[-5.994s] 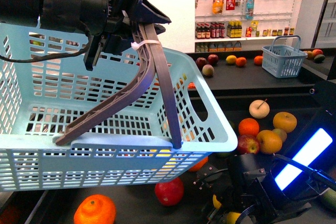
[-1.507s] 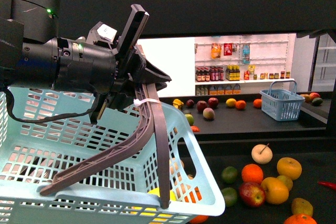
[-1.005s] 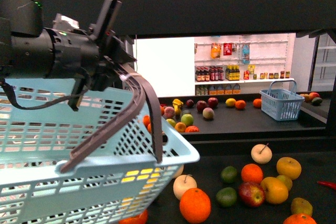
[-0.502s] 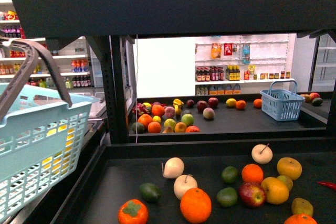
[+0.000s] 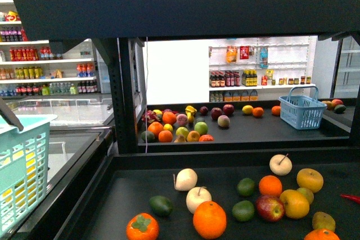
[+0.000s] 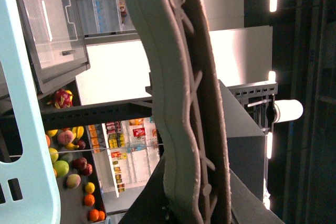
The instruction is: Pick lemon from shelf
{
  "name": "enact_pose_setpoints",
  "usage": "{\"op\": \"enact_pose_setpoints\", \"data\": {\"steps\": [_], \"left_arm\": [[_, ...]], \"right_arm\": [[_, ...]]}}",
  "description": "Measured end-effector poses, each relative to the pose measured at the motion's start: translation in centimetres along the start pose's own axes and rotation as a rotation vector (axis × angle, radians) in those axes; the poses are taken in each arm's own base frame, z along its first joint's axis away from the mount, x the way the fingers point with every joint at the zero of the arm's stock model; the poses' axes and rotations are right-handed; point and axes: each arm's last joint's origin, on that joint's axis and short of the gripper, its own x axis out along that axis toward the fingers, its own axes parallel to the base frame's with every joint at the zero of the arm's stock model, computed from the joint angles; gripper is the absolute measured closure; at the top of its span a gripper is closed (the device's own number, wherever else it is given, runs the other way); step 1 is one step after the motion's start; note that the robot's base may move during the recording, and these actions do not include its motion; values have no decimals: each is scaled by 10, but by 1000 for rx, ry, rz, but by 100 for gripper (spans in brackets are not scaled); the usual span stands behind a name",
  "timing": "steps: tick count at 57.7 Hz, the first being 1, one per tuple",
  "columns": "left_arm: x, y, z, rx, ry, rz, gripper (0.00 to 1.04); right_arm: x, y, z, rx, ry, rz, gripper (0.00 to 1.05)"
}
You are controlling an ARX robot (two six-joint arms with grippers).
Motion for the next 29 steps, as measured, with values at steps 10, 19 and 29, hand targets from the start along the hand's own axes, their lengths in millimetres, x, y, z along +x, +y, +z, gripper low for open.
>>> {"op": "enact_pose_setpoints", "data": {"steps": [10, 19, 29], "left_arm": [[-9, 18, 9, -14, -24, -39, 96], [-11, 32, 10, -27, -24, -61, 96], [-11, 50, 9, -49, -30, -43, 96]], "right_arm": [[0, 0, 0, 0, 0, 0, 7], [0, 0, 0, 0, 0, 0, 7], [0, 0, 0, 0, 0, 0, 7]]}}
